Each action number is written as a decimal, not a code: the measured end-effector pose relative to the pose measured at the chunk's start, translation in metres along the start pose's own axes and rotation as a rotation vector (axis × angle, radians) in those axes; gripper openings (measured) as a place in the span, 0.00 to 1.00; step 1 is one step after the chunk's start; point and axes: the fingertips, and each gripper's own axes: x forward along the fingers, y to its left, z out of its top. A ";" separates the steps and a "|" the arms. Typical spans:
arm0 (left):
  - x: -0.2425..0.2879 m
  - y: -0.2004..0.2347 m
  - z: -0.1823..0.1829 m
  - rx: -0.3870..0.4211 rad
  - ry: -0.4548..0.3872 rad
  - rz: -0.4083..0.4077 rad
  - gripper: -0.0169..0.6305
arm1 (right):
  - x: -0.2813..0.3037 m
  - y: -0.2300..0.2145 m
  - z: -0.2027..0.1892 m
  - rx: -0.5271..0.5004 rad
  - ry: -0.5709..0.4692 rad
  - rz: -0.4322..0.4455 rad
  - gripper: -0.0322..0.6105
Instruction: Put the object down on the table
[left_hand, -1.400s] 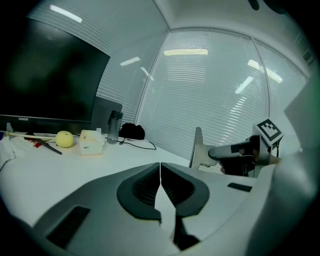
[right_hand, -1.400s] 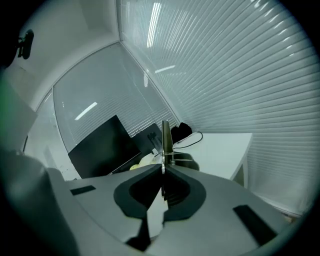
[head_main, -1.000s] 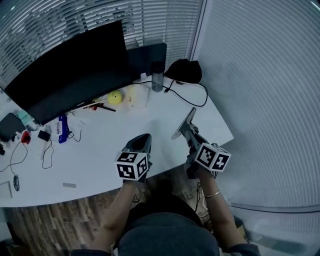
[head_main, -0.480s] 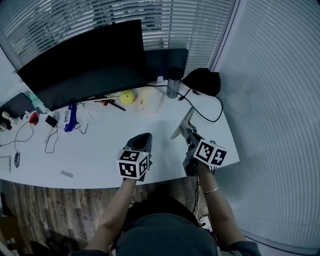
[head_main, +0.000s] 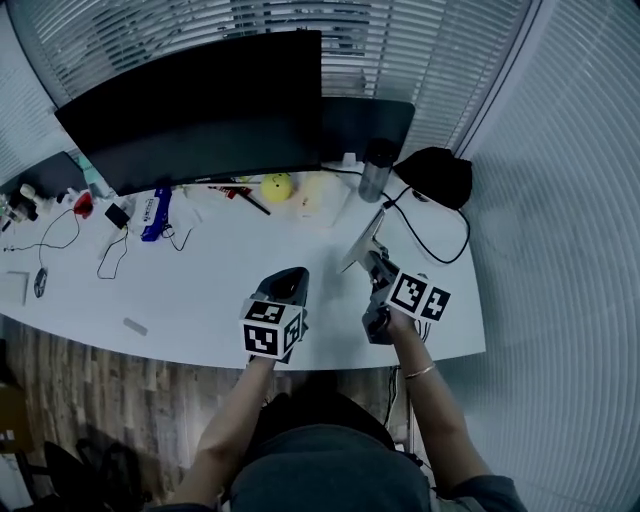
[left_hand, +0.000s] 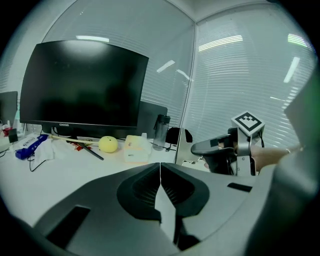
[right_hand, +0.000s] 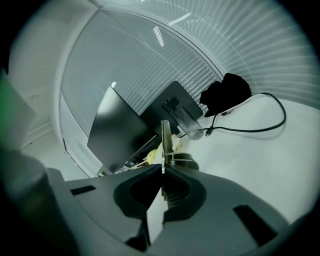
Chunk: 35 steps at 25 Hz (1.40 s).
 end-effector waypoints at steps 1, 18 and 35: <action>0.000 0.002 -0.001 0.001 0.005 0.009 0.06 | 0.005 -0.001 0.000 0.004 0.008 0.005 0.06; 0.015 0.023 -0.014 -0.038 0.037 0.064 0.06 | 0.053 -0.035 -0.018 0.161 0.114 -0.014 0.06; 0.029 0.028 -0.011 -0.044 0.049 0.053 0.06 | 0.069 -0.064 -0.018 0.366 0.141 -0.016 0.07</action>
